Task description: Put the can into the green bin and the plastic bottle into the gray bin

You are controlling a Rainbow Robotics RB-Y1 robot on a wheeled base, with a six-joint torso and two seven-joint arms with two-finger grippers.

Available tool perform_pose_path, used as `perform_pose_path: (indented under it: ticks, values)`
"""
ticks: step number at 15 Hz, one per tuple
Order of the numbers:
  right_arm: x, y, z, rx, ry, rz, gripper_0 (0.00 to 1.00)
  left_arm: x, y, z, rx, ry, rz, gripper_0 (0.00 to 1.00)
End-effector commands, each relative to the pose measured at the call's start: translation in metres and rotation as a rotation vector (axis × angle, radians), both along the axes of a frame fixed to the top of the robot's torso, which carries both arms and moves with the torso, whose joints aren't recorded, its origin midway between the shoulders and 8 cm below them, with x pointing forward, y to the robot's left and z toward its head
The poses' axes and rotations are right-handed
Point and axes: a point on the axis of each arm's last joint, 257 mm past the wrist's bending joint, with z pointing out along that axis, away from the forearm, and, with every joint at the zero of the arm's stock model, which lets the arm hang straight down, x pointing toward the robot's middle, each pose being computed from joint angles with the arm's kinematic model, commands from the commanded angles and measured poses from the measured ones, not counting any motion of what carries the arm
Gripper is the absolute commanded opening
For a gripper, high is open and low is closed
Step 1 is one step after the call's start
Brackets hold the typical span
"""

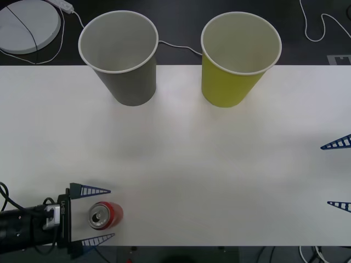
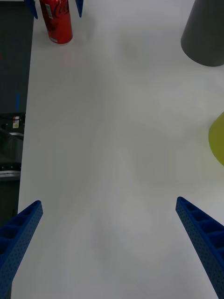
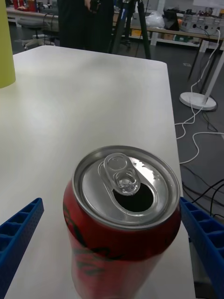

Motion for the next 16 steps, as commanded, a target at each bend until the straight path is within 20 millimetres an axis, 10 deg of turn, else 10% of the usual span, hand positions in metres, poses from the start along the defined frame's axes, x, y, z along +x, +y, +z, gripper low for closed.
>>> perform_pose_path:
  ticks: [1,8,9,11,16]
  values:
    - [0.0,0.0,0.0,0.0,0.0,0.0,1.0,0.003,-0.01,-0.004,-0.007,-0.001,0.01,1.0]
    - [0.0,0.0,0.0,0.0,0.0,0.0,1.0,0.007,-0.026,-0.007,-0.026,-0.003,0.018,1.0]
    - [0.0,0.0,0.0,0.0,0.0,0.0,1.0,0.007,-0.027,-0.007,-0.027,-0.003,0.017,0.5]
    - [0.0,0.0,0.0,0.0,0.0,0.0,1.0,0.007,-0.026,-0.007,-0.027,-0.002,0.019,0.04]
    - [0.0,0.0,0.0,0.0,0.0,0.0,1.0,0.007,-0.026,-0.007,-0.026,0.0,0.018,0.0]
